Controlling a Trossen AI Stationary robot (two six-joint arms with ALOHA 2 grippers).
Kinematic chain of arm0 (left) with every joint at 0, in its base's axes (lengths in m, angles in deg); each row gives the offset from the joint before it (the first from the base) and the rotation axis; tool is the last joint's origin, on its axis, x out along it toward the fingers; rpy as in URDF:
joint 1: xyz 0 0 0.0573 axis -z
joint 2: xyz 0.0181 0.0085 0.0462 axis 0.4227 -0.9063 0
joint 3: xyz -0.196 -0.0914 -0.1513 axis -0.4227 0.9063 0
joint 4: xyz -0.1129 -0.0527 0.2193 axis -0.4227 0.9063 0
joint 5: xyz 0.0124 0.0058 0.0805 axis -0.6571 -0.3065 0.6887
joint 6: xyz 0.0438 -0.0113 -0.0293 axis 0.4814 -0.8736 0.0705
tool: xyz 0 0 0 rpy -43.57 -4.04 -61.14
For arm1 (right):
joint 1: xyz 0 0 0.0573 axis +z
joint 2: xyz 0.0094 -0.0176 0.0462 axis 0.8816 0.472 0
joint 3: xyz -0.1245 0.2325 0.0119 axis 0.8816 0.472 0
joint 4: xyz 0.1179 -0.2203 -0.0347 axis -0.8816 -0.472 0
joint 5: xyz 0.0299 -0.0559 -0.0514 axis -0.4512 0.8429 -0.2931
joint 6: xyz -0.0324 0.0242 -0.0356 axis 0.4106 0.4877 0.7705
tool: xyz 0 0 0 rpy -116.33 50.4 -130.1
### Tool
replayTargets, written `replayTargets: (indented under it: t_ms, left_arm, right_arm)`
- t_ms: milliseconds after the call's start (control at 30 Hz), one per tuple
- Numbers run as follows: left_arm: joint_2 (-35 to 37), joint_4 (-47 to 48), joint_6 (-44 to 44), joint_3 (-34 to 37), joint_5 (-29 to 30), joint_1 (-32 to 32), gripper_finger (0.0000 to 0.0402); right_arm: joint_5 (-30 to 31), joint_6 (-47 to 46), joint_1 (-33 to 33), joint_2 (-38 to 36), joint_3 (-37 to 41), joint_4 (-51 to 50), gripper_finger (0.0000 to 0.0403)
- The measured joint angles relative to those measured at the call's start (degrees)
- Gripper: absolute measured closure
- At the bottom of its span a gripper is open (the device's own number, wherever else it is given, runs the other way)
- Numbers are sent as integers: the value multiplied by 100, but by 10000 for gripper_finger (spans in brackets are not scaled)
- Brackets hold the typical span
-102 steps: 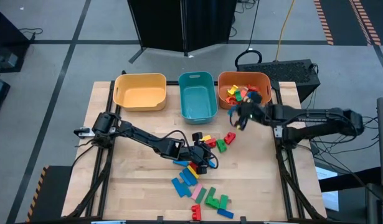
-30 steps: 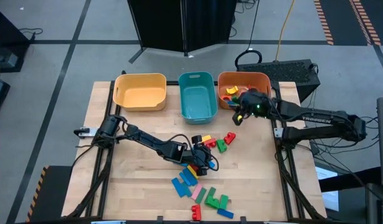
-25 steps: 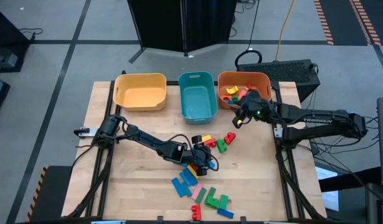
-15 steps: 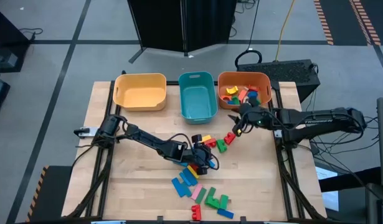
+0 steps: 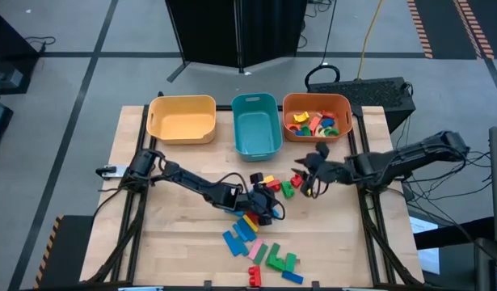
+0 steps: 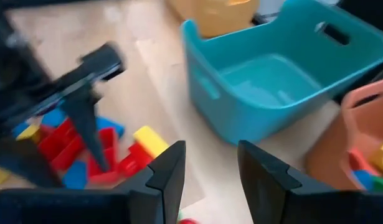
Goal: Sort blocks by size
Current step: Put the green arch block into the orange bin
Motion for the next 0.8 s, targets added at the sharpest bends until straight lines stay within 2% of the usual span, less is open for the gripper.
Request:
replayTargets:
  t_ms: [300,533,700,800]
  left_arm:
    - [0,-158,63,0,16,98,210]
    - [0,-154,61,0,-10,203,210]
    - [0,-147,61,0,-11,205,210]
    - [0,-145,68,0,-15,205,210]
  right_arm:
    - [187,-95,747,822,0,661,268]
    - [439,-354,1222,1089,0,720,268]
    - [352,-503,1664,1111,0,703,268]
    - [-135,-422,1931,1111,0,680,268]
